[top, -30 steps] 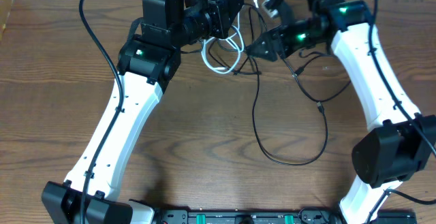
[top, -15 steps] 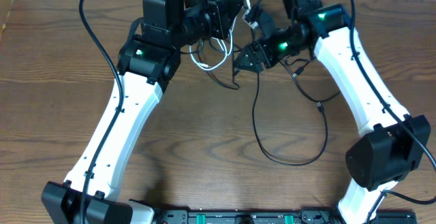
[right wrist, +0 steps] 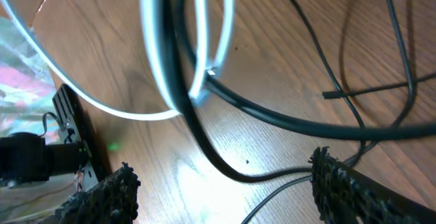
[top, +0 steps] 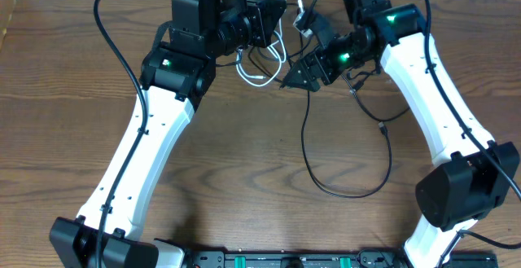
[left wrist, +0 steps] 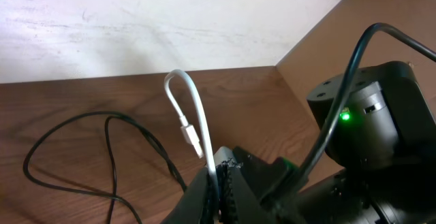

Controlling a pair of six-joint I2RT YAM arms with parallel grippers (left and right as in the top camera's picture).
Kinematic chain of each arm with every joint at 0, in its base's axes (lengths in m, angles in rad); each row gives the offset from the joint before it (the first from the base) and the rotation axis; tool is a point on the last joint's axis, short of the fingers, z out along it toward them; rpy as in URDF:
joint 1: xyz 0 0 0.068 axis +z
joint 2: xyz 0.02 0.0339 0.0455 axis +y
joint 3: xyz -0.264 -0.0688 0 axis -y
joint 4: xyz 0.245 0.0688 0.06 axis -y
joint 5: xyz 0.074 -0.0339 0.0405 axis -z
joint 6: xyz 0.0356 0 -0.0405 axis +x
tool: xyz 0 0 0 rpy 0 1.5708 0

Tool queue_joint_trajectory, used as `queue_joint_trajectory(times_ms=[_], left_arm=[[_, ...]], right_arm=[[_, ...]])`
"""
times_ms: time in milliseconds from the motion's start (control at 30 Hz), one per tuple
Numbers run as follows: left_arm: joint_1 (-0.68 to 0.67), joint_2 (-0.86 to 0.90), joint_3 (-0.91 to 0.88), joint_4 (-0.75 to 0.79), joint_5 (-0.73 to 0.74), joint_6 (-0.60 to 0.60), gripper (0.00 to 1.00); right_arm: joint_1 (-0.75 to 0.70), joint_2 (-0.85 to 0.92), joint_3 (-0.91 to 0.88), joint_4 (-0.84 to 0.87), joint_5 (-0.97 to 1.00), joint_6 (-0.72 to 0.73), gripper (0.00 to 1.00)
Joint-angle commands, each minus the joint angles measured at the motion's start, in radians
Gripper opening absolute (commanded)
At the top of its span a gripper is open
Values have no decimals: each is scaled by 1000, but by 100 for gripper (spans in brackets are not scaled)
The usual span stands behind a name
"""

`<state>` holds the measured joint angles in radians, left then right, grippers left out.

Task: Untangle cables
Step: 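Pull the right gripper up-right, drawing cables away from the left gripper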

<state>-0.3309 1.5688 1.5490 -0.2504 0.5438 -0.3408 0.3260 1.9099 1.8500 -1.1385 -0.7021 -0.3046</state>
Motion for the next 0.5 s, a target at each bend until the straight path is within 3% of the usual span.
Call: queue_joint_trajectory(times_ms=[0,133,467], left_arm=[[3,-3,8,5,-6,-5,8],[3,-3,8,5,-6,-10,7],[3,-3,8,8,-5,-61,8]], right_arm=[[8,-26,7,5,-11,-30,80],[10,-26,6,20,-10,-29,78],[65,42,1,66,-2,-29,59]])
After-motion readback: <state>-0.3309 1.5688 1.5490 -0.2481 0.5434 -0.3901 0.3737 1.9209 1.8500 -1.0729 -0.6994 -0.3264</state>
